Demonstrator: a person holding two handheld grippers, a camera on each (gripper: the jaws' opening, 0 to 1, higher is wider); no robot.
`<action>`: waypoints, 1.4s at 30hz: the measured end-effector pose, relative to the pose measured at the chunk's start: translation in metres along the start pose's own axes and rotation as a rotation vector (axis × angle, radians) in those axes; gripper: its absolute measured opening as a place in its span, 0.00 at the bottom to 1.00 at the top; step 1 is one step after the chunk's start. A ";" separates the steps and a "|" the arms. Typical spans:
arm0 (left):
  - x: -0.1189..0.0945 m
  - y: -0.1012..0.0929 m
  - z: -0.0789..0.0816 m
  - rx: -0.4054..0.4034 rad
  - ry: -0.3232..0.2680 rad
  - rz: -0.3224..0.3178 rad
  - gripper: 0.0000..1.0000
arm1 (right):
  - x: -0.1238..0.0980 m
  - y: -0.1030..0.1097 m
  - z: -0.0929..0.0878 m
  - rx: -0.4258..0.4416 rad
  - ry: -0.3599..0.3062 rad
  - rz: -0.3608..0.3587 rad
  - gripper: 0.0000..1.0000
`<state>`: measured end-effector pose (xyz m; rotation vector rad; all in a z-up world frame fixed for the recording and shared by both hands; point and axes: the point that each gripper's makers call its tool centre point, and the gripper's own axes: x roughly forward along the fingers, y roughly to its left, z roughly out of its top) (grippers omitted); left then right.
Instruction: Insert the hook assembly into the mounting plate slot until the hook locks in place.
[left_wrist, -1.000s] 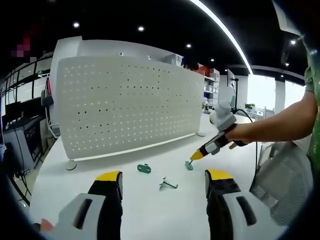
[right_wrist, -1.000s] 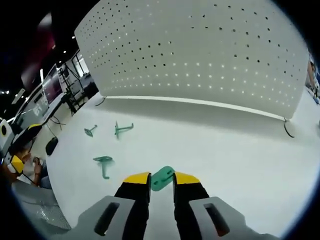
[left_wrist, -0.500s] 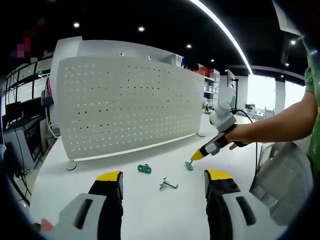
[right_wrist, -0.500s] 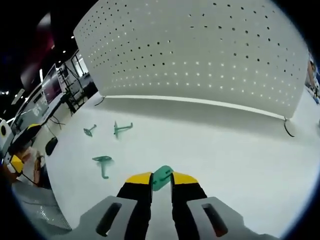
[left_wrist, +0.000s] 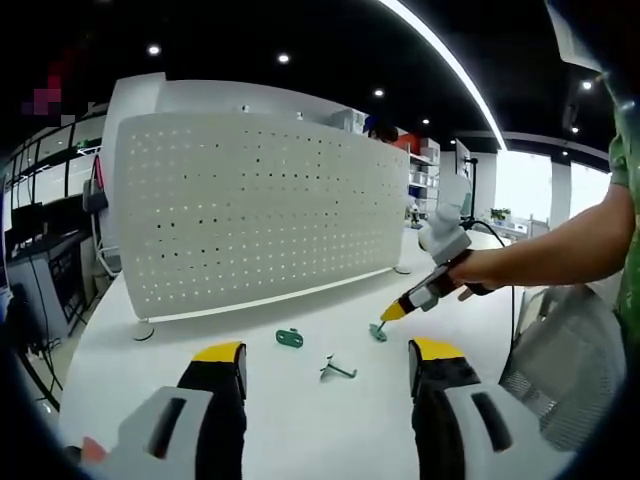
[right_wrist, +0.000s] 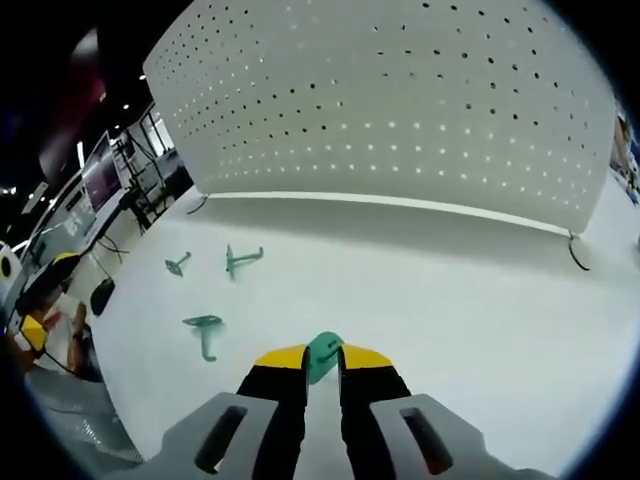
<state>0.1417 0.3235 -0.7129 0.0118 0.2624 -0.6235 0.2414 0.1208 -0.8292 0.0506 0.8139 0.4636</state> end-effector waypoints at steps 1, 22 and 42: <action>0.000 0.000 0.000 0.000 0.000 0.001 0.68 | 0.000 0.000 0.000 0.000 0.001 -0.002 0.10; -0.001 0.001 0.000 -0.001 0.000 0.001 0.68 | 0.008 -0.002 -0.003 0.023 0.046 -0.009 0.08; 0.000 0.000 -0.001 -0.002 0.005 -0.002 0.68 | 0.011 -0.001 -0.003 0.017 0.045 0.000 0.04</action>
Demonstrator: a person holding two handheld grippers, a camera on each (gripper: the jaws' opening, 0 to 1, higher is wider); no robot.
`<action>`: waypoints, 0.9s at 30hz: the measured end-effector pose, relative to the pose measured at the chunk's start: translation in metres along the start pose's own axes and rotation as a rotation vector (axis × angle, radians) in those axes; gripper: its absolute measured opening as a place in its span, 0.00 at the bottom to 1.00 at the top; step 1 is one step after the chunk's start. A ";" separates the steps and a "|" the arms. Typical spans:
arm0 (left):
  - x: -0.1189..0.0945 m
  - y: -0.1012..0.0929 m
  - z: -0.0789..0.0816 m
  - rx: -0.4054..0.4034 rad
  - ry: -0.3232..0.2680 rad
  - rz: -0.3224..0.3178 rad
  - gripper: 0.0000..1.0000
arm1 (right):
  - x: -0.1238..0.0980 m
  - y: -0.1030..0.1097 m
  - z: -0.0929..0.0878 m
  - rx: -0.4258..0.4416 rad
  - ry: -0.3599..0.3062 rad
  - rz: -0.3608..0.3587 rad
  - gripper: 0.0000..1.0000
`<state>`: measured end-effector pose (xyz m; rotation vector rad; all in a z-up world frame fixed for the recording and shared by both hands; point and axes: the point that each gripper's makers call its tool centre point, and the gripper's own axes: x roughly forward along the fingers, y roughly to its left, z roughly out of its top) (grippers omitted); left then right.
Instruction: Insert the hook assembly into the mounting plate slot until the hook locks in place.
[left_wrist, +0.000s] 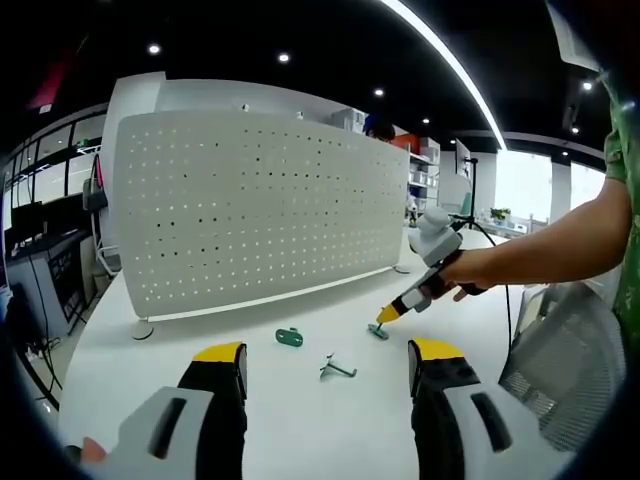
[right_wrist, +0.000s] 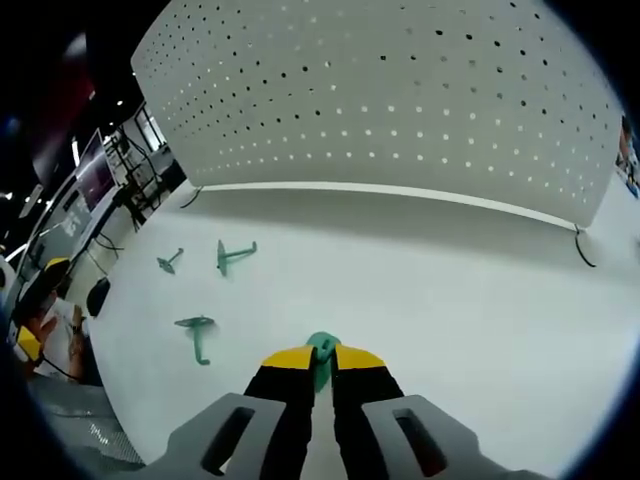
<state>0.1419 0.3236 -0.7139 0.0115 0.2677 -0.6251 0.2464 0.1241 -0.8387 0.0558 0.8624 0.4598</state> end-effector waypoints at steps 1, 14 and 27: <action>0.000 0.000 0.000 0.001 0.000 0.000 0.68 | 0.000 0.000 0.000 0.001 -0.001 0.001 0.03; 0.001 -0.002 -0.001 0.006 0.005 -0.006 0.67 | -0.002 0.001 -0.001 -0.004 -0.011 0.008 0.02; 0.001 -0.004 -0.001 0.010 0.006 -0.012 0.67 | -0.009 0.002 0.002 0.004 -0.035 0.016 0.01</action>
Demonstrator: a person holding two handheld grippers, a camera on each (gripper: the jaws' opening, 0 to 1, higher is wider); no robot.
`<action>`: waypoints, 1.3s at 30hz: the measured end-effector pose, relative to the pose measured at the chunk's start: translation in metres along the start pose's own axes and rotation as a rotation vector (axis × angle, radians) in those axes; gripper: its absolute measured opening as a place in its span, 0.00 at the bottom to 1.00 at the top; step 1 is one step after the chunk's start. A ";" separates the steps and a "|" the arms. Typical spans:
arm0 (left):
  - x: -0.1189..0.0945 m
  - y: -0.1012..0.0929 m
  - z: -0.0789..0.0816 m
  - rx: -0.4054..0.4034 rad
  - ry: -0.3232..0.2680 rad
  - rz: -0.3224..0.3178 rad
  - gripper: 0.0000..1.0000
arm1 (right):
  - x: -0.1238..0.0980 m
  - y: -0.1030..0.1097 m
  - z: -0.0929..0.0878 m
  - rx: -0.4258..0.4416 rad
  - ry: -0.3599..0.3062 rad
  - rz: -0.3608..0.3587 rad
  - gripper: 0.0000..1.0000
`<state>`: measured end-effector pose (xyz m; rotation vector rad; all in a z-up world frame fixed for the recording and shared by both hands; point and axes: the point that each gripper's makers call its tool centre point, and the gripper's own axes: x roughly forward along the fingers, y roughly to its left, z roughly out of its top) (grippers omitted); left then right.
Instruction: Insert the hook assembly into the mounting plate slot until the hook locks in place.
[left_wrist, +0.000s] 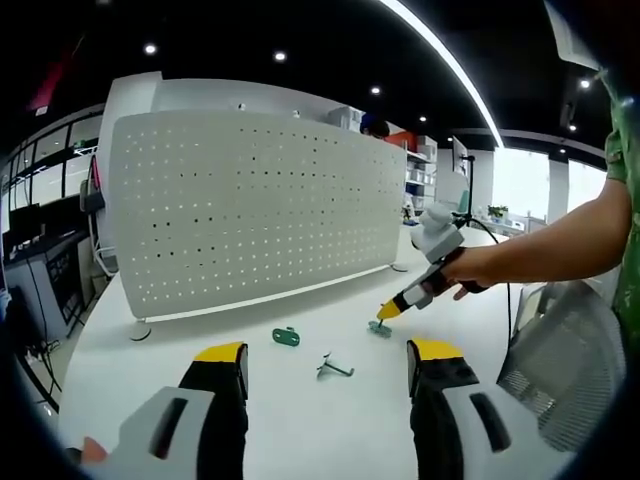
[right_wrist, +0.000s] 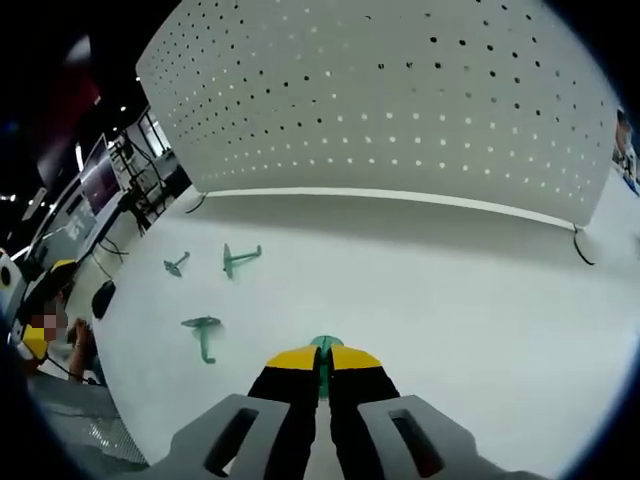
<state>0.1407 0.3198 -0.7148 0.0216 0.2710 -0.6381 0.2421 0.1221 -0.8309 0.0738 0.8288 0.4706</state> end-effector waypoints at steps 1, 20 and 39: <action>0.000 0.000 0.000 0.000 0.001 -0.002 0.67 | -0.001 0.000 0.001 0.001 -0.006 0.001 0.01; 0.002 -0.007 0.002 0.008 -0.003 -0.022 0.66 | -0.029 0.019 0.027 -0.026 -0.105 0.027 0.01; 0.002 -0.010 0.014 0.033 -0.014 -0.030 0.66 | -0.078 0.050 0.065 -0.091 -0.254 0.069 0.01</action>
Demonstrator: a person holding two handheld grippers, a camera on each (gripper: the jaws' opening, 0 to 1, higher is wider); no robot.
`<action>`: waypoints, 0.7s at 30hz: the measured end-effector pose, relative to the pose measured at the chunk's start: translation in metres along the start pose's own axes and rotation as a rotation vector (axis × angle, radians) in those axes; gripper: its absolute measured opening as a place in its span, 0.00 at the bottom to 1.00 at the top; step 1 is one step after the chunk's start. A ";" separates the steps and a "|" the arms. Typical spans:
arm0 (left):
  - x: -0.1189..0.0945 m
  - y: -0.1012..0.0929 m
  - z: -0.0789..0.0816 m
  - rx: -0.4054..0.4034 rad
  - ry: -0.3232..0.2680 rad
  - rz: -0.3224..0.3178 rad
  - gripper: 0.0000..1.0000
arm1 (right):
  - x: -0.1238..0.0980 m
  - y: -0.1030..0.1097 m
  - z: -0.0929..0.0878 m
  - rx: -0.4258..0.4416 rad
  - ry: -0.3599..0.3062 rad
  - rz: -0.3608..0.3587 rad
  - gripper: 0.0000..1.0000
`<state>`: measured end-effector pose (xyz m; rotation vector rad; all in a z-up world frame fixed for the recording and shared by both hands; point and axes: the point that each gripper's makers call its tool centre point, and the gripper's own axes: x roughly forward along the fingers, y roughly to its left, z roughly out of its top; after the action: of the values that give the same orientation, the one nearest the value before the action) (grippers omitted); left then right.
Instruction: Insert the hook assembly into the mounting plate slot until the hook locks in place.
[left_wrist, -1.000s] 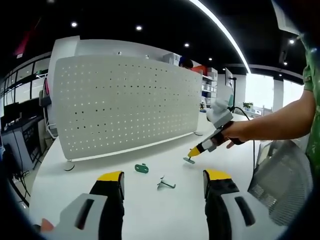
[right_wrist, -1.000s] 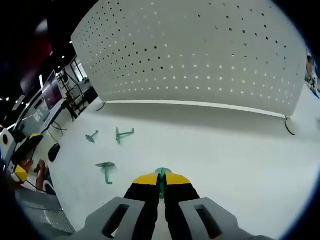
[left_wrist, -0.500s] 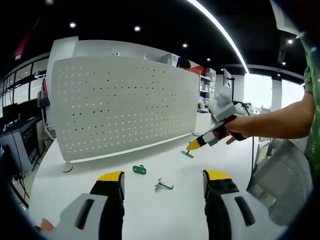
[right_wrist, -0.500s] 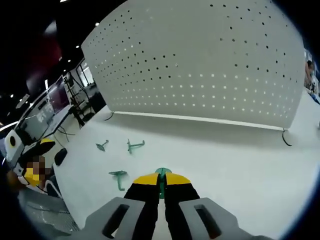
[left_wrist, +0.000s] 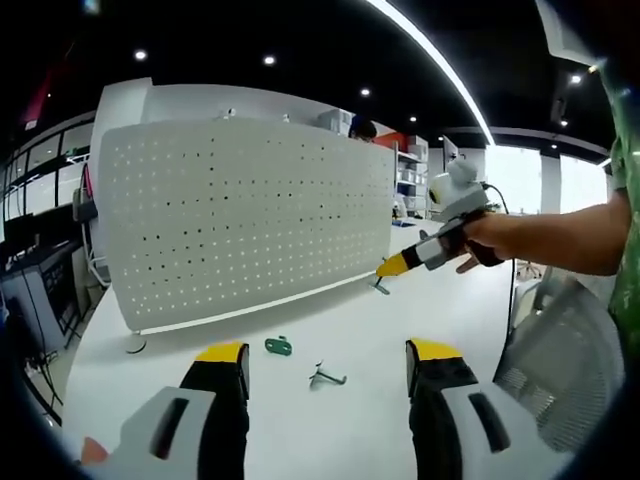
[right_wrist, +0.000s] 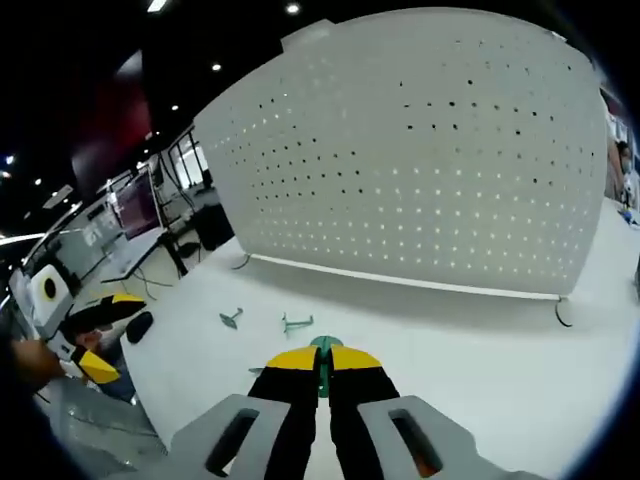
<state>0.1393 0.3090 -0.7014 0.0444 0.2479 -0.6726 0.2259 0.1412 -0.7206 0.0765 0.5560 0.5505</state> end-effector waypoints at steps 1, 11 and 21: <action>0.000 0.000 0.002 0.001 -0.004 -0.001 0.66 | -0.001 0.001 0.002 -0.003 -0.006 0.002 0.01; 0.012 -0.003 0.032 0.043 -0.050 -0.020 0.65 | -0.020 0.022 0.035 -0.037 -0.095 0.030 0.01; 0.022 -0.011 0.055 0.065 -0.088 -0.048 0.64 | -0.038 0.044 0.059 -0.065 -0.168 0.065 0.01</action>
<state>0.1602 0.2803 -0.6526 0.0711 0.1424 -0.7289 0.2089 0.1637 -0.6423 0.0784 0.3729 0.6188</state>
